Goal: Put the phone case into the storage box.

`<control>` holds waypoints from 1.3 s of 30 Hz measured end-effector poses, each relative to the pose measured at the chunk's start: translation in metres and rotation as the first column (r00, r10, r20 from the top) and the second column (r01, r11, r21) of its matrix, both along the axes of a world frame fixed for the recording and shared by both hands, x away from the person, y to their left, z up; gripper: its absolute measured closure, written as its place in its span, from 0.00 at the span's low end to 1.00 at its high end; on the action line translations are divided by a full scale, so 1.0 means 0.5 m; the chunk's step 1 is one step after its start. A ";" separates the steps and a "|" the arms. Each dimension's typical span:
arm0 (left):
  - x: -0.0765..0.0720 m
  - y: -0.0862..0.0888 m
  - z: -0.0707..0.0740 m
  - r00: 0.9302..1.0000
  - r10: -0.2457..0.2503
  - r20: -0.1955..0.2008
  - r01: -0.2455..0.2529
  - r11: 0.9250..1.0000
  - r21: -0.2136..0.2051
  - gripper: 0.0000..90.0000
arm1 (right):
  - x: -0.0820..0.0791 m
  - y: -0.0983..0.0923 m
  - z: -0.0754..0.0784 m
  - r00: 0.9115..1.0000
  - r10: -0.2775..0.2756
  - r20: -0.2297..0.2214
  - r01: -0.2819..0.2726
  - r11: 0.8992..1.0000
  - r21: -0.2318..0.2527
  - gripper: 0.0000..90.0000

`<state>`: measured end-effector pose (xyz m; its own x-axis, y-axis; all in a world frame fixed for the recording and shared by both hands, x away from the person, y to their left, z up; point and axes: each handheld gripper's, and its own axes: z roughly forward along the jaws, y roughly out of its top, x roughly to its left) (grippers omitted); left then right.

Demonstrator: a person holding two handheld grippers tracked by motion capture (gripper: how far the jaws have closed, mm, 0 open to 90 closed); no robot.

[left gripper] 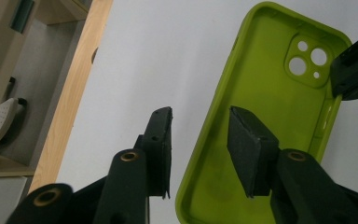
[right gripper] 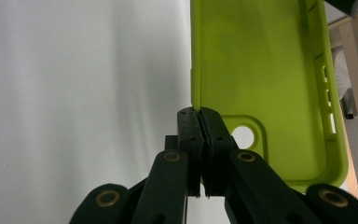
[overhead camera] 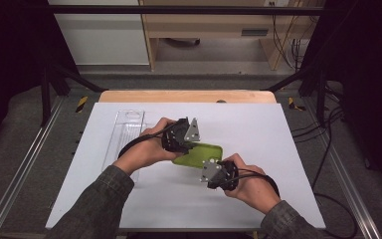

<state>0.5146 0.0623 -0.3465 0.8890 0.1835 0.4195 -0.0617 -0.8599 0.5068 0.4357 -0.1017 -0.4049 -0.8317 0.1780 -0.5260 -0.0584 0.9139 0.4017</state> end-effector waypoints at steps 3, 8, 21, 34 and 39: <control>0.002 0.000 -0.003 1.000 -0.001 -0.008 0.001 1.000 0.008 0.69 | 0.000 0.002 0.001 1.000 0.006 0.002 -0.006 1.000 -0.003 0.98; 0.005 -0.002 -0.006 1.000 -0.008 -0.013 0.008 0.999 0.033 0.71 | -0.003 0.003 0.006 1.000 0.007 0.005 -0.007 1.000 -0.007 0.98; 0.006 -0.019 -0.002 0.999 -0.036 -0.014 0.037 0.996 0.083 0.76 | -0.004 0.007 0.011 1.000 0.020 0.009 -0.020 1.000 -0.012 0.98; 0.006 -0.025 -0.003 0.998 -0.042 -0.035 0.046 0.991 0.122 0.78 | -0.008 0.012 0.015 0.999 0.031 0.013 -0.031 0.999 -0.018 0.98; 0.005 -0.027 -0.002 0.998 -0.045 -0.052 0.052 0.988 0.143 0.78 | -0.010 0.014 0.017 0.999 0.031 0.016 -0.031 0.999 -0.022 0.98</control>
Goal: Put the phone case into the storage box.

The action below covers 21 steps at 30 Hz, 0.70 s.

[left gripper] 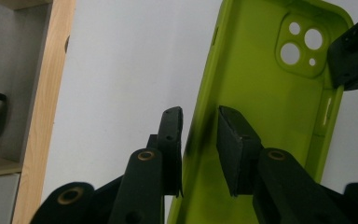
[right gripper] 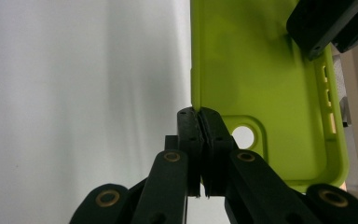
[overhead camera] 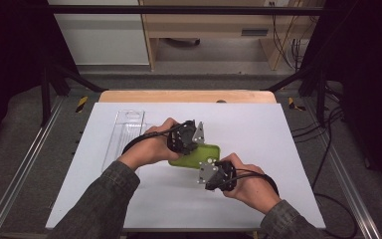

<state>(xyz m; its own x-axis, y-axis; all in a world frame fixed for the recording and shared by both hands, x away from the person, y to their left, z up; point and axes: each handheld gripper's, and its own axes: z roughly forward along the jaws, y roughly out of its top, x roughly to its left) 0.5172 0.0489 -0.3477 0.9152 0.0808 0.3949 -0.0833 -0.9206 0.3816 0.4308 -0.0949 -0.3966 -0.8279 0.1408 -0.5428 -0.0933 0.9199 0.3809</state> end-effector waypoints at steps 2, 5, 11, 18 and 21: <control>0.001 0.000 0.000 1.000 -0.003 -0.003 0.003 1.000 0.008 0.78 | -0.001 0.000 0.000 1.000 0.003 -0.001 -0.003 1.000 -0.002 0.98; 0.001 0.000 0.002 1.000 0.002 -0.011 -0.002 1.000 0.004 0.81 | -0.002 0.001 0.000 1.000 0.001 -0.002 -0.001 1.000 -0.004 0.98; 0.002 -0.003 0.000 1.000 0.010 -0.004 -0.010 1.000 0.013 0.85 | -0.003 0.001 0.004 1.000 0.012 0.009 -0.012 1.000 -0.015 0.98; -0.002 -0.008 -0.003 1.000 -0.004 0.030 0.003 0.999 0.036 0.91 | -0.003 0.000 0.004 1.000 0.009 0.002 -0.009 1.000 -0.014 0.98; -0.005 -0.008 -0.004 0.998 -0.013 0.054 0.011 0.999 0.045 0.94 | -0.004 0.000 0.005 1.000 0.012 0.003 -0.012 1.000 -0.013 0.98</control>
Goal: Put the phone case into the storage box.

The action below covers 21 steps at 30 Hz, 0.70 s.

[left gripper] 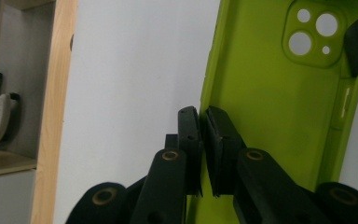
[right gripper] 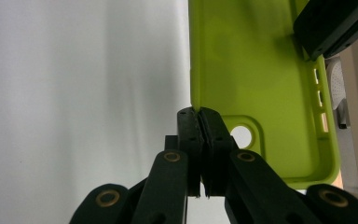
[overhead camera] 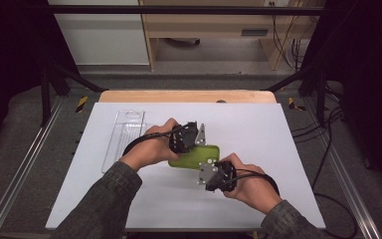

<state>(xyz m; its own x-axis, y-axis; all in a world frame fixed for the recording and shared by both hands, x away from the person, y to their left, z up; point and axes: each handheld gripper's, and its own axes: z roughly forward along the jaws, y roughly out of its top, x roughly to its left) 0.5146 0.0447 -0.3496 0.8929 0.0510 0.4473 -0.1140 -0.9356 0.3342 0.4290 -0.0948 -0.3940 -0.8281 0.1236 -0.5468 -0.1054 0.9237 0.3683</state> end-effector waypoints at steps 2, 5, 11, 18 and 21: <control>-0.002 -0.001 0.001 1.000 -0.001 0.012 0.001 1.000 0.002 0.95 | 0.001 -0.001 0.001 1.000 -0.004 -0.002 0.004 1.000 0.003 0.98; -0.003 0.001 0.002 1.000 -0.007 0.017 0.007 1.000 -0.002 0.96 | 0.002 -0.004 0.002 1.000 -0.007 -0.005 0.007 1.000 0.009 0.98; -0.004 0.004 0.001 0.999 -0.011 0.030 0.011 1.000 -0.008 0.97 | 0.003 -0.006 0.004 1.000 -0.002 -0.001 0.002 1.000 0.015 0.97; -0.006 0.005 0.003 0.999 -0.016 0.035 0.016 1.000 -0.002 0.97 | 0.004 -0.008 0.005 1.000 0.000 -0.002 0.000 1.000 0.022 0.97; -0.006 0.007 0.003 0.999 -0.020 0.037 0.020 1.000 -0.005 0.97 | 0.002 -0.008 0.005 1.000 -0.001 -0.002 0.001 1.000 0.022 0.97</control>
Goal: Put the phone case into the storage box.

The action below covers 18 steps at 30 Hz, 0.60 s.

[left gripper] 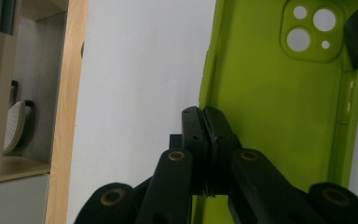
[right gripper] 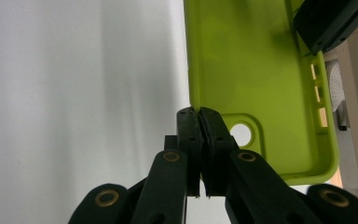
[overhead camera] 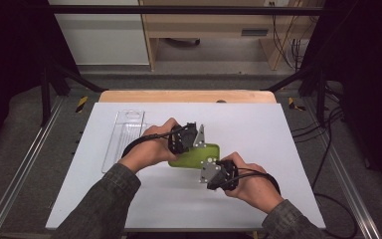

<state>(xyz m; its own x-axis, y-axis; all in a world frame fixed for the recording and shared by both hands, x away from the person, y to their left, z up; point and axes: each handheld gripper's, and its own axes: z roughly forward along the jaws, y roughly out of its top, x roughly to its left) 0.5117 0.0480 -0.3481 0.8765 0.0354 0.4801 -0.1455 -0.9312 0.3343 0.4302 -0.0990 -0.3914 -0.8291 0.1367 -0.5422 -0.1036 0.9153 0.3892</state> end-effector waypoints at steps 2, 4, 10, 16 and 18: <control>0.000 0.001 0.000 1.000 -0.001 0.002 0.001 1.000 0.000 0.97 | 0.000 -0.001 0.000 1.000 0.000 0.000 0.000 1.000 0.003 0.97; -0.001 0.002 0.000 1.000 -0.005 0.003 0.005 1.000 -0.001 0.97 | 0.000 -0.002 0.001 1.000 0.004 0.000 -0.004 1.000 0.006 0.97; -0.005 0.003 0.001 1.000 -0.010 0.010 0.010 1.000 -0.003 0.97 | 0.000 -0.002 0.001 1.000 0.007 -0.003 -0.007 1.000 0.012 0.97; -0.005 0.004 -0.001 1.000 -0.013 0.007 0.013 1.000 -0.003 0.97 | 0.006 -0.007 -0.001 1.000 -0.004 -0.022 0.005 1.000 0.029 0.92; -0.004 0.005 -0.001 1.000 -0.009 0.007 0.009 1.000 -0.002 0.97 | 0.005 -0.008 0.000 1.000 -0.006 -0.025 0.007 0.999 0.035 0.89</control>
